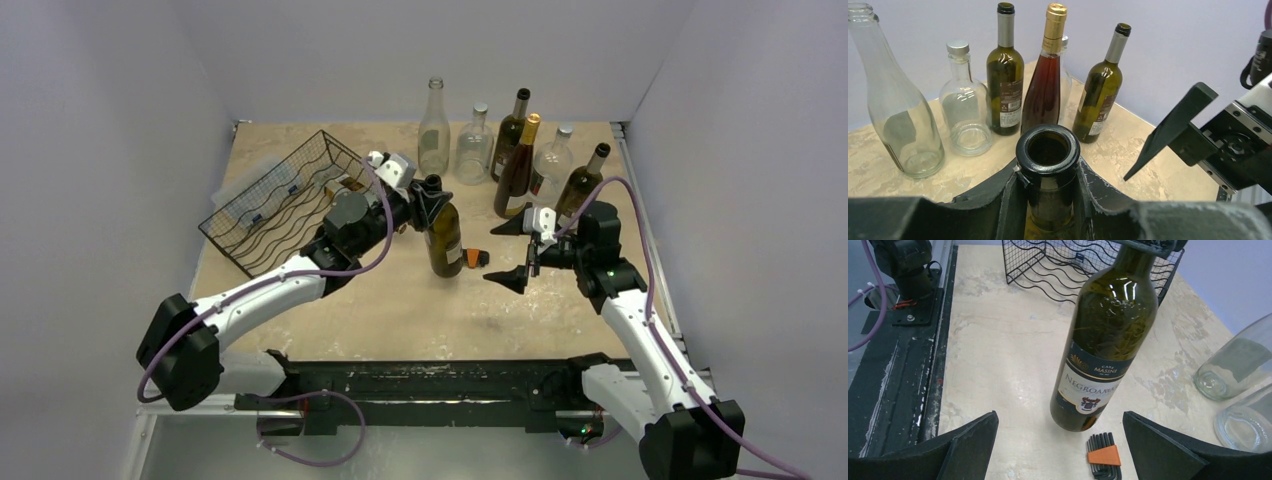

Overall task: Take the wine bottle off the wine rack
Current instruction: Place the wine bottle at the center of the board.

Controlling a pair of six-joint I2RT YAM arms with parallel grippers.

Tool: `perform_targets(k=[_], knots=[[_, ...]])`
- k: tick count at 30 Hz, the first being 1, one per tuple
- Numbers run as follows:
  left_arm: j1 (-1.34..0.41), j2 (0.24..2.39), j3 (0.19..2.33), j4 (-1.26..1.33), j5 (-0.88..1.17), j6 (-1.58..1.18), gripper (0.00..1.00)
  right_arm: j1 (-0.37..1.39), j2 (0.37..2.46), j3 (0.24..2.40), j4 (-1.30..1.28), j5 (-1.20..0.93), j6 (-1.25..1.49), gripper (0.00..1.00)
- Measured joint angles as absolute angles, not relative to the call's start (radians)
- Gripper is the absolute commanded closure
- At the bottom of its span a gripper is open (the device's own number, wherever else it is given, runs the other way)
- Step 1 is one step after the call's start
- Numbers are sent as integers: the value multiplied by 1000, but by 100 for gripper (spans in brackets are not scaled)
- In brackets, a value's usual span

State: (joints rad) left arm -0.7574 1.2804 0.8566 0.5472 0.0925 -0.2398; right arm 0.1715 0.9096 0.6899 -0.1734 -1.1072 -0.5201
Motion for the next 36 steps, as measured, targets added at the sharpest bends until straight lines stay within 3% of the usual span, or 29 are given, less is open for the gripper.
perform_targets(k=[36], knots=[[-595,1817,1396,434,144,-172,100,162,920,709,-233,-1057,-580,1]])
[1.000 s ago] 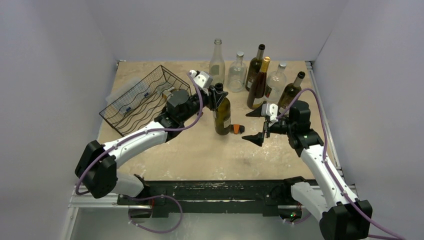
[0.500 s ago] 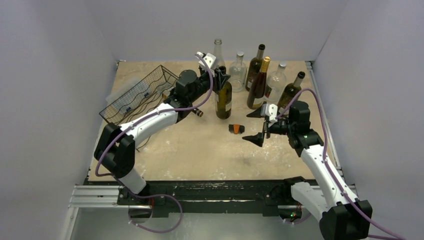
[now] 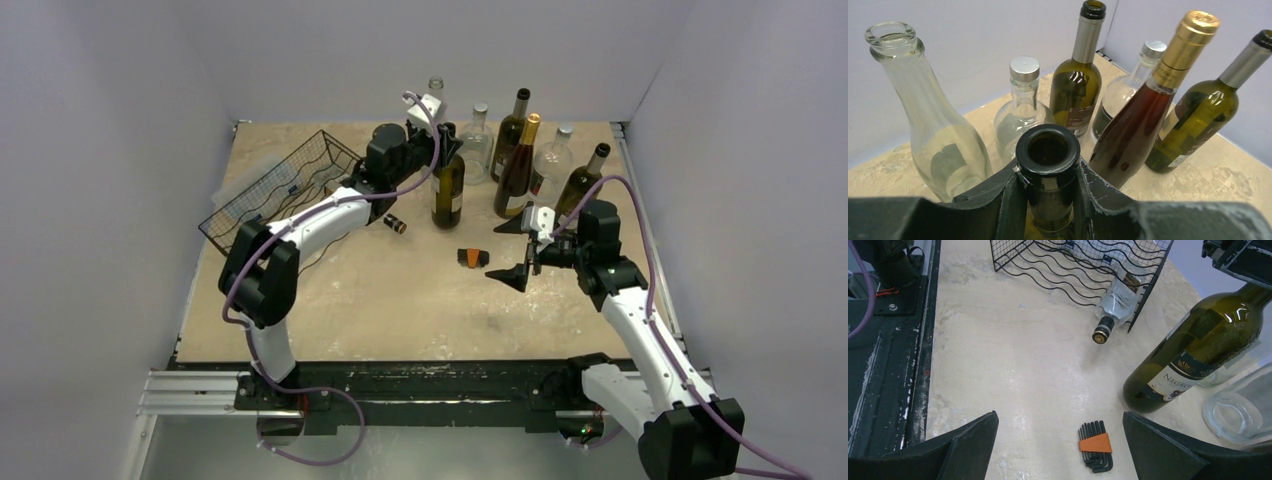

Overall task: Take the wine bottle off the wine rack
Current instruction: Place the wine bottle at the center of the board.

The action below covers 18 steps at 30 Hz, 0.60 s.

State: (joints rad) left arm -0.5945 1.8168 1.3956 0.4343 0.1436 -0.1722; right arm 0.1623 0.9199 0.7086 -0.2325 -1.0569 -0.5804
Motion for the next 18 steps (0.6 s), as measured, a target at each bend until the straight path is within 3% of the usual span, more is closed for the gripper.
perform_targets(k=[12,18], knots=[[-576,1928,1535,389,166,-160,99,162,929,720,-253,-1057,-595,1],[-570,1959,1563,369,171,-152,82,162,929,721,-268,-1057,-604,1]])
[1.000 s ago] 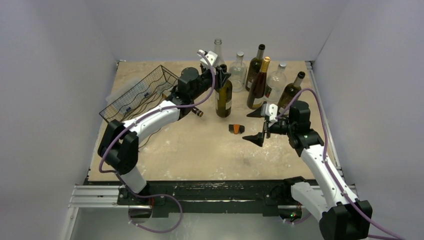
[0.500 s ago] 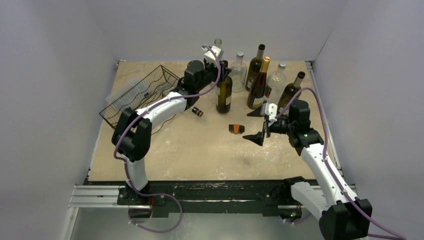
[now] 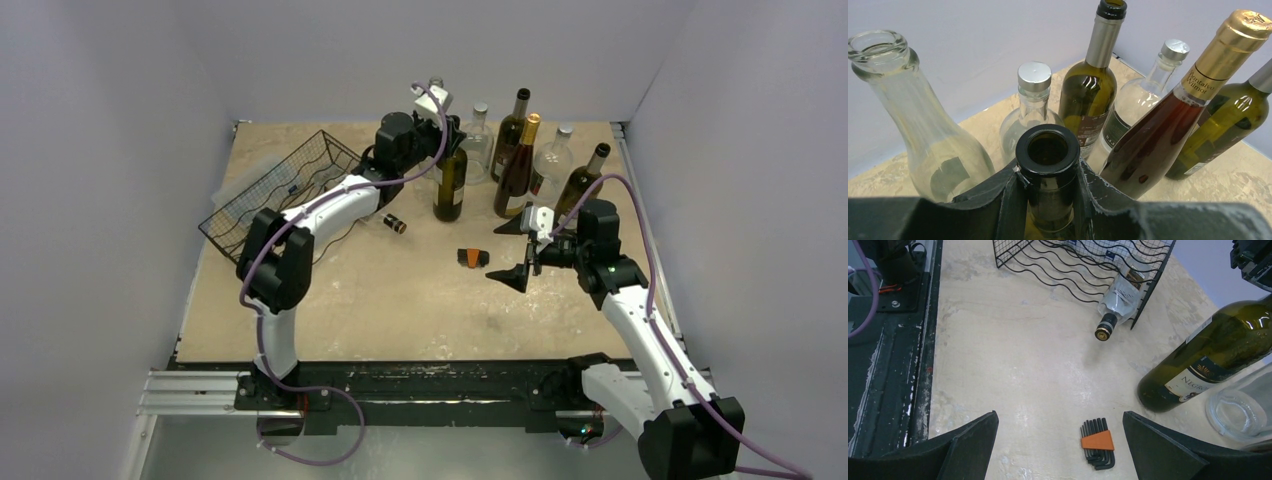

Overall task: Take the wine bottle off the wine rack
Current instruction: Place the wine bottle at the center of the board.

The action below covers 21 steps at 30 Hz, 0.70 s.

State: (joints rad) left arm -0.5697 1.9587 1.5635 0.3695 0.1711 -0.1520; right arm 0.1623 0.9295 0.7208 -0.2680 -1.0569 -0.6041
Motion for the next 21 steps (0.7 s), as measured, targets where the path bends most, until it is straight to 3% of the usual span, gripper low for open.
perform_targets(k=[12,17,21], knots=[[-563,1959,1536,442,184,-157,24,161,943,725,-279,-1057,-614,1],[-563,1922,1485,454,197,-165,10,157,943,725,-281,-1057,-615,1],[-563,1870,1446,450,196,-165,6,156,943,725,-282,-1057,-616,1]])
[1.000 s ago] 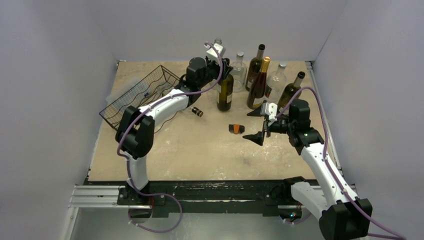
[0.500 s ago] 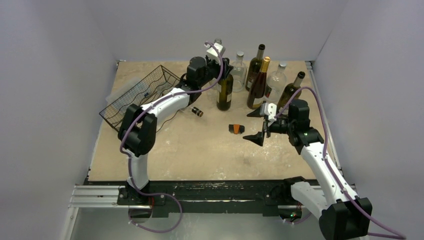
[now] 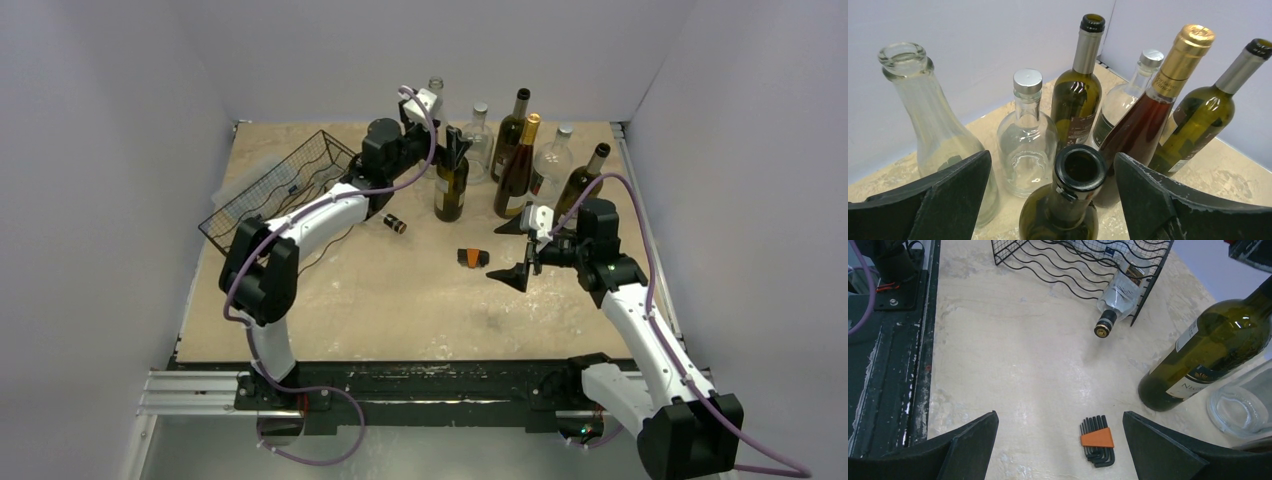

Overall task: Take the wine bottle off the wine rack
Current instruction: Place the wine bottle at the center of the board, then pick up the wine bottle from the wine rack.

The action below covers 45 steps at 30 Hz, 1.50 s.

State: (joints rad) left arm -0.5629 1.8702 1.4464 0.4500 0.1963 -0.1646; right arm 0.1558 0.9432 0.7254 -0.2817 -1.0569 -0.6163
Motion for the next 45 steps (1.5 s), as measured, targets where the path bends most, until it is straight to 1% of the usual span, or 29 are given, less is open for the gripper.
perform_targets(k=[12,27,36,45], knots=[[-563,1682,1368,403,197,-174,0,147,948,725,-284,-1056,-622,1],[-544,1516,1359,191,213,-199,0,128,956,725,-291,-1057,-635,1],[-514,1300,1278,48,195,-228,0,117,954,725,-331,-1059,-688,1],[-502,1090,1191,-171,131,-215,0,117,933,726,-407,-1055,-791,1]])
